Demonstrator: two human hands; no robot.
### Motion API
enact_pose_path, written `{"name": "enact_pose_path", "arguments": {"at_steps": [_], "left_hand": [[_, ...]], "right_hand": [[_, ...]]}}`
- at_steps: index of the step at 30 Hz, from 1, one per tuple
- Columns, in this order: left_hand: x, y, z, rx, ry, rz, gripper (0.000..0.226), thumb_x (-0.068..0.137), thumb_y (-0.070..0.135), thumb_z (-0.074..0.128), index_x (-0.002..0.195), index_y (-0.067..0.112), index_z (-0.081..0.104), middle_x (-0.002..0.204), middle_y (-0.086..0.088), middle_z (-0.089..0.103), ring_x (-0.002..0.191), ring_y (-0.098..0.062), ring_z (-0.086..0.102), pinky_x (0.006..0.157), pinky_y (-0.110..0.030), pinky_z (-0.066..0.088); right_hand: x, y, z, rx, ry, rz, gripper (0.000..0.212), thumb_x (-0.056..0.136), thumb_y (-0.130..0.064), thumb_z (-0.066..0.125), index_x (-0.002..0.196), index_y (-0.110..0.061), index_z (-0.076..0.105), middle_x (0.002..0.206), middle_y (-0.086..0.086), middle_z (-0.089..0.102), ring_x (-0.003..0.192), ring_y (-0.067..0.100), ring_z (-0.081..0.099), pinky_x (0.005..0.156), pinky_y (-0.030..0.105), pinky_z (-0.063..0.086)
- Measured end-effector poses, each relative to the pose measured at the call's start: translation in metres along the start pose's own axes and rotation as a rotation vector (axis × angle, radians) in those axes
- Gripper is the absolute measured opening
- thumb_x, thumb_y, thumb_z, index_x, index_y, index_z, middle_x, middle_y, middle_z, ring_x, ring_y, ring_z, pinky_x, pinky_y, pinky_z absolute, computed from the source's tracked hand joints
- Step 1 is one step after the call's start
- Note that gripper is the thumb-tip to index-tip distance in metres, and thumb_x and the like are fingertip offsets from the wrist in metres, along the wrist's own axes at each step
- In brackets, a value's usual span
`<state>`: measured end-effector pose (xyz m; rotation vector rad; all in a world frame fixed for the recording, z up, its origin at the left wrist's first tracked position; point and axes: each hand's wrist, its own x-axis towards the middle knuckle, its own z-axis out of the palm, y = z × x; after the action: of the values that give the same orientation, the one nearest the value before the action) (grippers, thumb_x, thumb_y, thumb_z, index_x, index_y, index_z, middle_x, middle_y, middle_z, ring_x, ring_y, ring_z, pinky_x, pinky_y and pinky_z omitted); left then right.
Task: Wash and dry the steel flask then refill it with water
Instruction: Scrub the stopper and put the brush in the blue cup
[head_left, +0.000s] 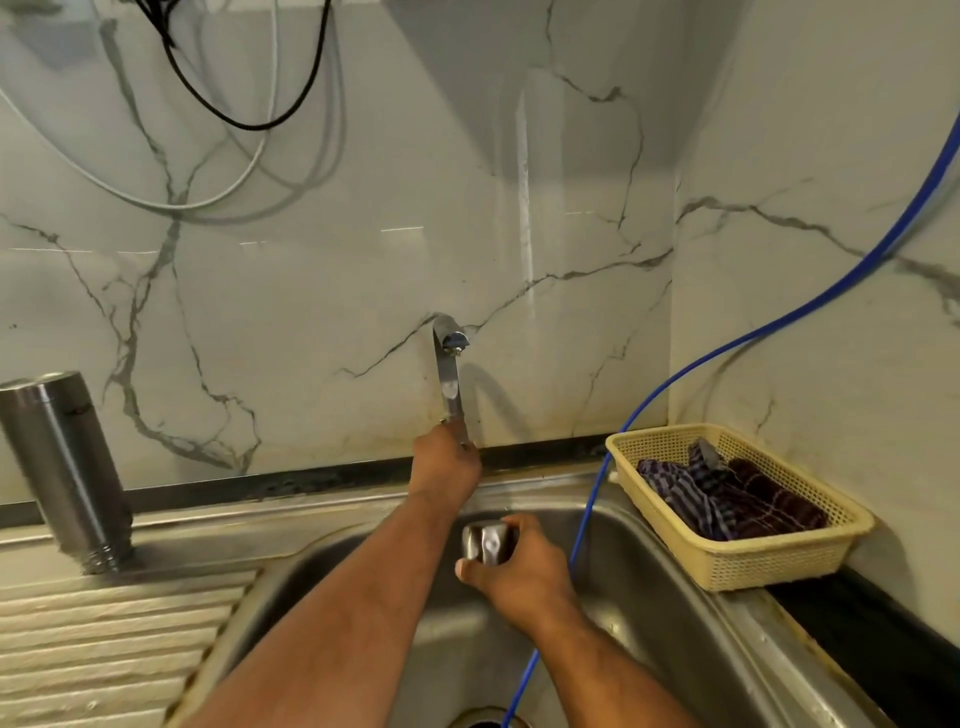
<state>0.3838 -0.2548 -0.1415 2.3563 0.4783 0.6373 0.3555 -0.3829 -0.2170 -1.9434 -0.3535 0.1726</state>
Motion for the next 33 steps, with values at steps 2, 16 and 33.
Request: {"name": "enact_pose_path", "arguments": {"at_steps": [2,16,33], "left_hand": [[-0.003,-0.001,0.000,-0.076,0.021,-0.005,0.028,0.102,0.009,0.055,0.128,0.015,0.062,0.120,-0.010,0.067,0.093,-0.016,0.063,0.086,-0.023,0.049],[-0.060,-0.036,-0.006,-0.516,-0.285,-0.177,0.027,0.100,0.042,0.060,0.119,0.025,0.069,0.107,-0.004,0.073,0.101,-0.022,0.069,0.090,-0.040,0.059],[-0.098,-0.051,-0.015,-0.978,-0.378,-0.511,0.032,0.104,0.034,0.053,0.119,0.011,0.070,0.108,-0.014,0.075,0.104,-0.032,0.069,0.093,-0.044,0.058]], "right_hand": [[-0.002,-0.002,0.000,0.012,-0.001,-0.003,0.068,0.080,-0.030,0.086,0.137,-0.021,0.051,0.129,0.000,0.065,0.100,0.011,0.059,0.080,0.017,0.045],[-0.009,-0.015,0.002,0.082,-0.008,-0.119,0.070,0.085,-0.015,0.080,0.144,-0.035,0.050,0.140,-0.002,0.054,0.121,0.015,0.057,0.099,0.027,0.050],[-0.020,-0.020,0.008,-0.100,0.034,-0.168,0.077,0.085,-0.023,0.082,0.151,-0.031,0.044,0.135,-0.006,0.061,0.127,0.014,0.057,0.105,0.030,0.049]]}}
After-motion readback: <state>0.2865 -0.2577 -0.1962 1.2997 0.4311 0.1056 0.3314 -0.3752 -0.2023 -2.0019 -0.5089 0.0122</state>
